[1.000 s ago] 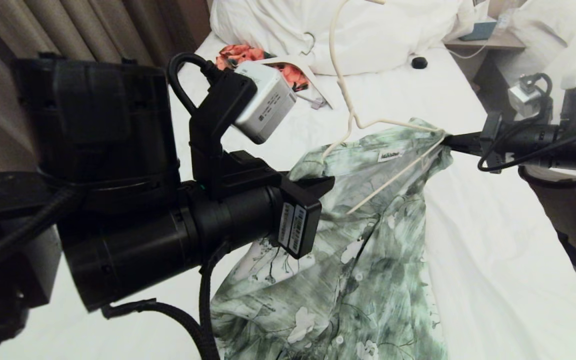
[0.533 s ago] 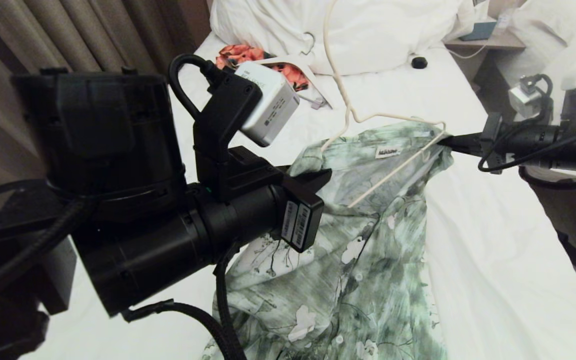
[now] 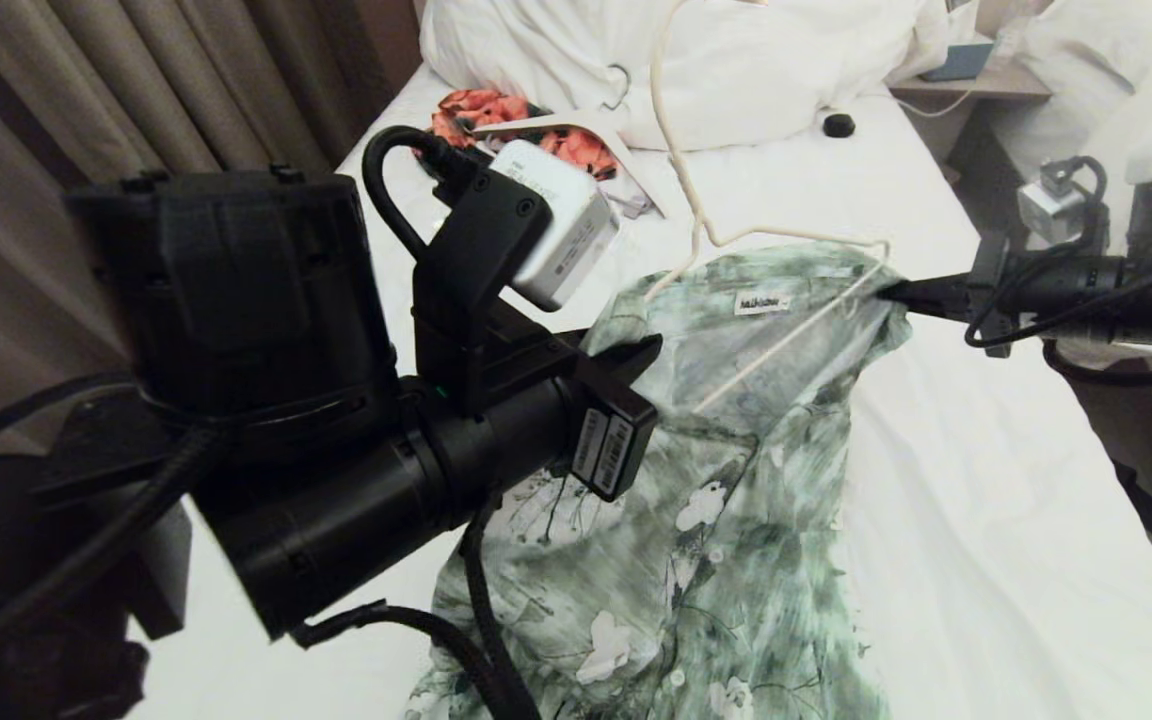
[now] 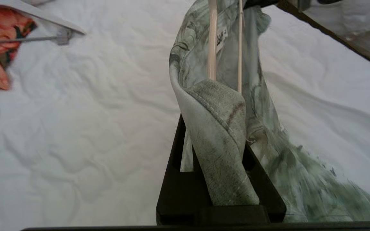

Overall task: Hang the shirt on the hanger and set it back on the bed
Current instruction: Hook the other side of the shirt onto the hanger

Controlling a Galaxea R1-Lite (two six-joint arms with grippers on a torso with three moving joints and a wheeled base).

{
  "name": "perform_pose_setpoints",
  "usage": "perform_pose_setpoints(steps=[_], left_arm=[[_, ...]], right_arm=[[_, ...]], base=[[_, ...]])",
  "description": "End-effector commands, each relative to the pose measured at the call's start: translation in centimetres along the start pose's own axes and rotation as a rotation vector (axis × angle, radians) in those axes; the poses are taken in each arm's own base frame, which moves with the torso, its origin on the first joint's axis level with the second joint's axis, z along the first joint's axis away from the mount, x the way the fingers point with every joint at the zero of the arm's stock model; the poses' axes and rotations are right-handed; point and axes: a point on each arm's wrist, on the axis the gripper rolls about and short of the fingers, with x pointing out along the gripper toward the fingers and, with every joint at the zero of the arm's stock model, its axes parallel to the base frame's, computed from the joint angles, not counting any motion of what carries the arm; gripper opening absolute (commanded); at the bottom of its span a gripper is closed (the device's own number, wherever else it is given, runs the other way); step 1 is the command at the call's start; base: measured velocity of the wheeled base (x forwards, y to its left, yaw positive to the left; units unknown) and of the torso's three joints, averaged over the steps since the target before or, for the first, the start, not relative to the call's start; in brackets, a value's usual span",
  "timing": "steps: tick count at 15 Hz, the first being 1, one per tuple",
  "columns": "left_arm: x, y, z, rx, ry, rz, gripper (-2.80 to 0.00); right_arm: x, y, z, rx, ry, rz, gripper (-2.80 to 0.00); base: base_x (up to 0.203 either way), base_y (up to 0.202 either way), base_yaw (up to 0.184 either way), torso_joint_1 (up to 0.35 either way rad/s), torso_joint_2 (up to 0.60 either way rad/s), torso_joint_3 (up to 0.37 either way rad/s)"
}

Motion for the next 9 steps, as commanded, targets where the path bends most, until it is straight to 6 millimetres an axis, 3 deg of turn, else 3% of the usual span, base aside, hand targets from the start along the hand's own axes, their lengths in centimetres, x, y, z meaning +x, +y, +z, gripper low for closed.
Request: perform_pose_setpoints(steps=[1,9], left_arm=[[0.5,-0.1,-0.4,0.011,0.013,0.008,-2.8],[0.6,-0.7,-0.8,0.019,0.027,-0.011,-2.8]], right_arm=[[-0.4,0.4,-0.1,0.007,0.009,0.006,-2.8],[-1.8,1.4,0.6,-0.012,-0.022,0.01,-2.8]], base=[[0.0,0.0,0.0,0.0,0.0,0.0],[0.0,0.0,0.0,0.0,0.0,0.0]])
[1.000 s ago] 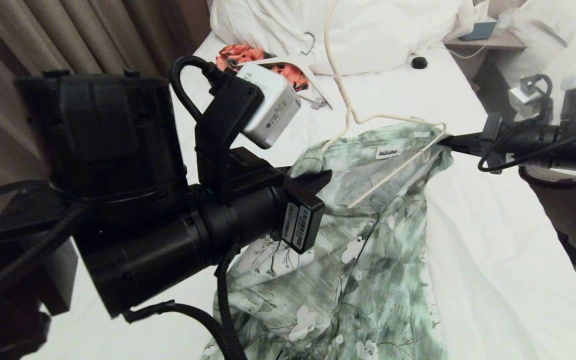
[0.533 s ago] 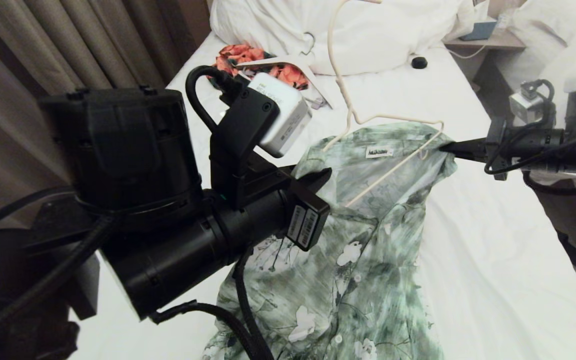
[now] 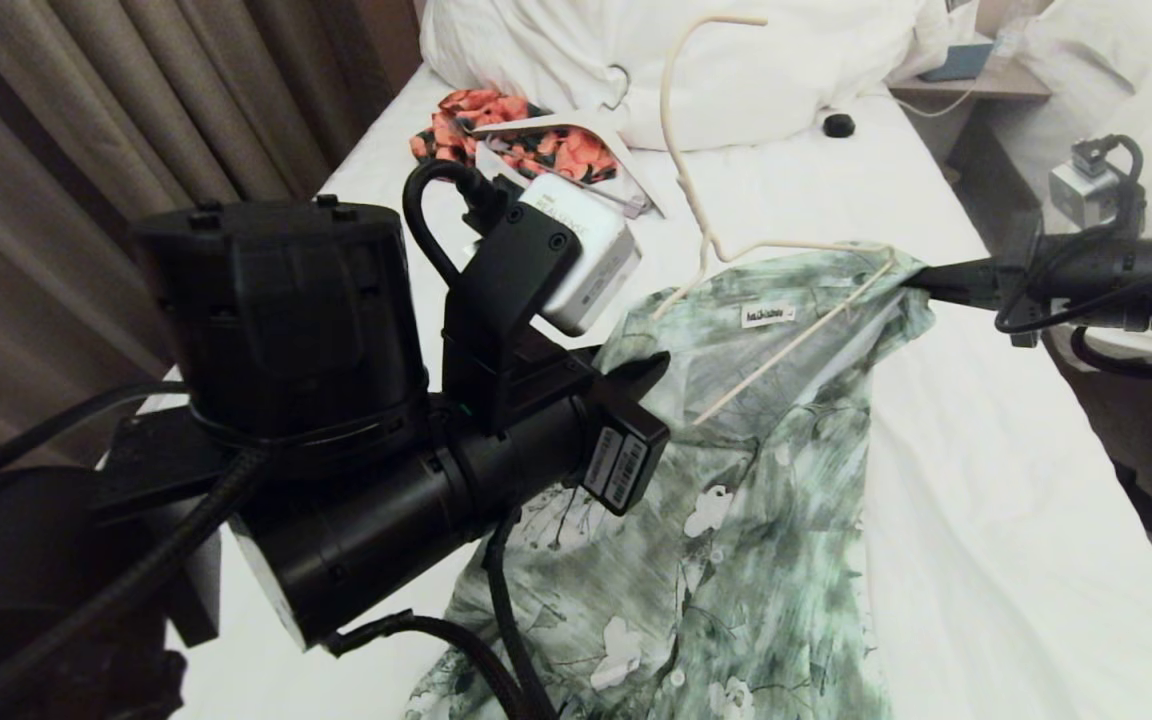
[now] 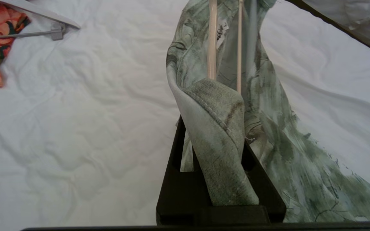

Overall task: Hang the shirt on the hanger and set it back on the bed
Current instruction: Hook the other side of the shirt onto the hanger

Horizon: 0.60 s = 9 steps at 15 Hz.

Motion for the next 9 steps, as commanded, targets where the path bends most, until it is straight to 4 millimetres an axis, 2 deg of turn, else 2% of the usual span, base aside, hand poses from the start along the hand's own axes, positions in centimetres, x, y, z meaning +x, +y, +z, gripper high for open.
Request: perform_pose_setpoints(steps=[1,3,9], left_arm=[[0.1,-0.2,-0.1,0.003,0.004,-0.003,-2.8],[0.1,-0.2,-0.1,0.002,0.002,-0.002,-2.8],[-0.1,0.1,0.6,-0.015,-0.046,0.013,-2.8]], right_arm=[[-0.1,0.2,0.1,-0.001,-0.001,0.008,-2.8],[0.2,0.0,0.1,0.001,0.002,0.007,-2.8],[2.3,-2.3,0.9,0.02,0.01,-0.015,-2.8]], base=[[0.0,0.0,0.0,0.0,0.0,0.0],[0.0,0.0,0.0,0.0,0.0,0.0],[0.0,0.0,0.0,0.0,0.0,0.0]])
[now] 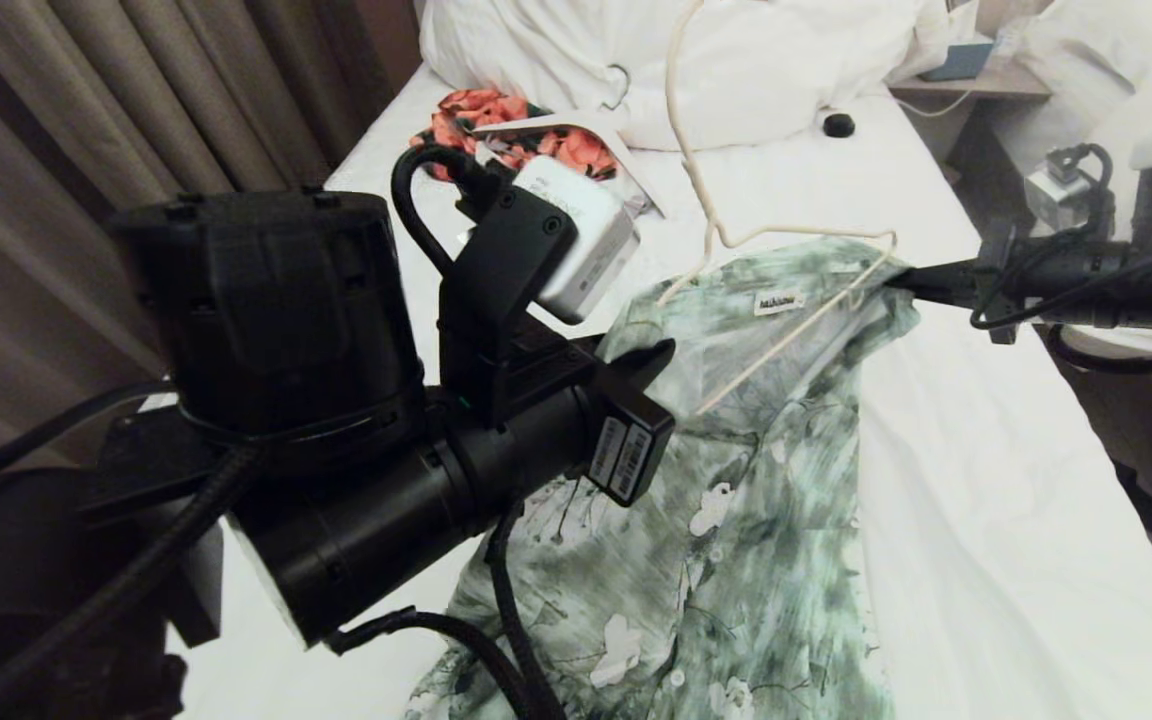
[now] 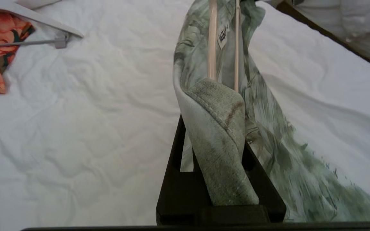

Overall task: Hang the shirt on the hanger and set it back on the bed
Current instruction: Hook the other side of the shirt onto the hanger

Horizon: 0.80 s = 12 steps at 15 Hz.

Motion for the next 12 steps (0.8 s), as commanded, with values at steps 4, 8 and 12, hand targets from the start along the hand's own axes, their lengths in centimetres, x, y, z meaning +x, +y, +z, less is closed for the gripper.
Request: perform_pose_setpoints(steps=[4,8,12], left_arm=[[-0.1,0.1,0.2,-0.002,-0.011,0.005,-2.8],[-0.2,-0.1,0.2,-0.001,-0.012,-0.002,-2.8],[-0.1,-0.1,0.1,0.0,-0.007,-0.003,-2.8]], right_arm=[[1.1,-0.7,0.6,0.002,0.002,0.003,-2.8],[1.1,0.2,1.2,-0.02,-0.013,0.023,-2.8],[0.8,0.8,1.6,-0.02,-0.015,0.021,-2.8]], base=[[0.0,0.0,0.0,0.0,0.0,0.0],[0.0,0.0,0.0,0.0,0.0,0.0],[0.0,0.0,0.0,0.0,0.0,0.0]])
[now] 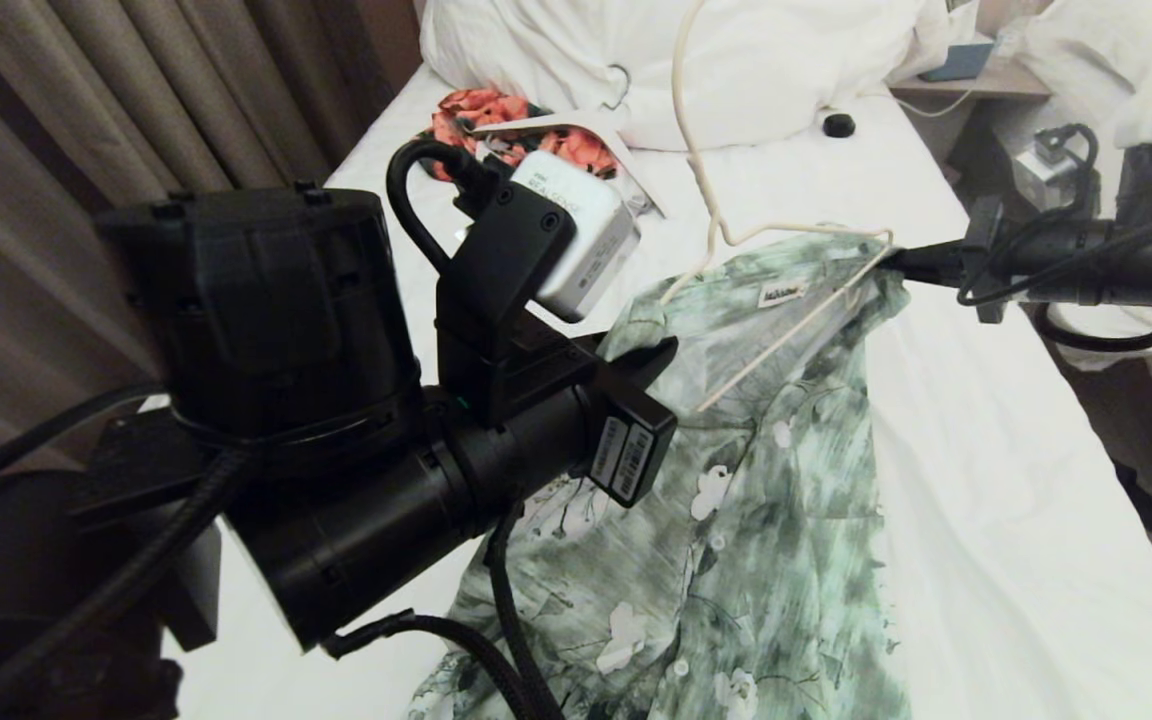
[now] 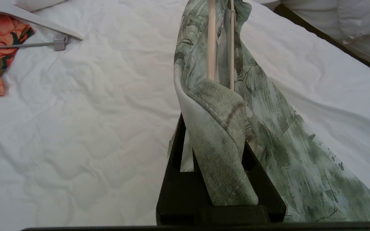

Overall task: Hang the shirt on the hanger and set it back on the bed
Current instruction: Hook the other side of the shirt onto the hanger

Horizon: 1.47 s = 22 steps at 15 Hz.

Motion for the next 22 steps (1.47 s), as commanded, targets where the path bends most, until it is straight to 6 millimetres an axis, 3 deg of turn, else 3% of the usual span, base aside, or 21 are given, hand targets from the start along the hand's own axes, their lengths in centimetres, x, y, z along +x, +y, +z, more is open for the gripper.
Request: perform_pose_setpoints(steps=[1,10,22], left_arm=[[0.0,-0.1,0.0,0.001,-0.001,-0.001,-2.8],[0.3,-0.2,-0.3,0.004,0.009,-0.001,-2.8],[0.4,0.0,-0.2,0.003,0.007,0.006,-2.8]], right_arm=[[-0.2,0.3,0.3,-0.005,-0.007,0.008,-2.8],[-1.7,1.7,0.5,0.001,-0.007,0.002,-2.8],[-3.7,4.7,-0.9,0.042,0.078,0.013,-2.8]], base=[[0.0,0.0,0.0,0.0,0.0,0.0],[0.0,0.0,0.0,0.0,0.0,0.0],[0.0,0.0,0.0,0.0,0.0,0.0]])
